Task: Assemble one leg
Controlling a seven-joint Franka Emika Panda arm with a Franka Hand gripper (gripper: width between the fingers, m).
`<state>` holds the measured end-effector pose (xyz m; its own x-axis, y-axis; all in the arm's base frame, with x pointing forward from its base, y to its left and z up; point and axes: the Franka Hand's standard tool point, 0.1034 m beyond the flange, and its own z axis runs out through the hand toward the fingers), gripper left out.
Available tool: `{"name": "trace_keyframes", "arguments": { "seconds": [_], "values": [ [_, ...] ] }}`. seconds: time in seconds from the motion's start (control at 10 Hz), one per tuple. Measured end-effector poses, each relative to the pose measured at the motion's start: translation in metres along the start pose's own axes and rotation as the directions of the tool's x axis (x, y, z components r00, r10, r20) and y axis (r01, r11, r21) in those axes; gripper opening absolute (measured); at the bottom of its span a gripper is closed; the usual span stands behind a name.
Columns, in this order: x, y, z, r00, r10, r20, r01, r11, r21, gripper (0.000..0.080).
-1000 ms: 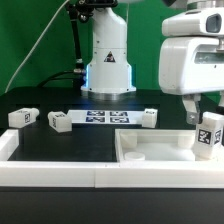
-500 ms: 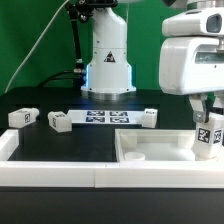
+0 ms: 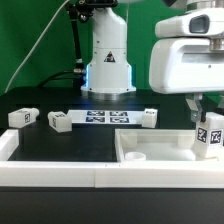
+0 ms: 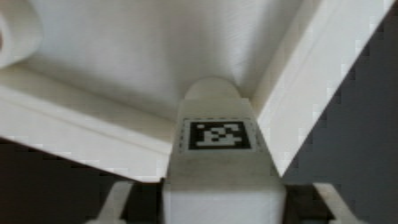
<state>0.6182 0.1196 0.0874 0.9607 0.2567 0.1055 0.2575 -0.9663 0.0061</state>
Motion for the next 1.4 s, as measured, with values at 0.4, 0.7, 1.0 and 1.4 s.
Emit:
{"name": "trace_keyframes", "arguments": {
  "seconds": [0.4,0.7,1.0,1.4],
  "values": [
    [0.0006,-0.0001,0.0016,0.894,0.448,-0.026,-0.448,0.894,0.015,0.0291],
    [0.0001,0.0017,0.0018,0.707,0.707,-0.013,-0.706,0.707,0.035,0.0291],
    [-0.0002,0.0050,0.0015,0.563,0.826,0.014,-0.825,0.562,0.055,0.0291],
    [-0.0005,0.0045,0.0019,0.474,0.880,0.024,-0.880,0.472,0.056,0.0319]
  ]
}}
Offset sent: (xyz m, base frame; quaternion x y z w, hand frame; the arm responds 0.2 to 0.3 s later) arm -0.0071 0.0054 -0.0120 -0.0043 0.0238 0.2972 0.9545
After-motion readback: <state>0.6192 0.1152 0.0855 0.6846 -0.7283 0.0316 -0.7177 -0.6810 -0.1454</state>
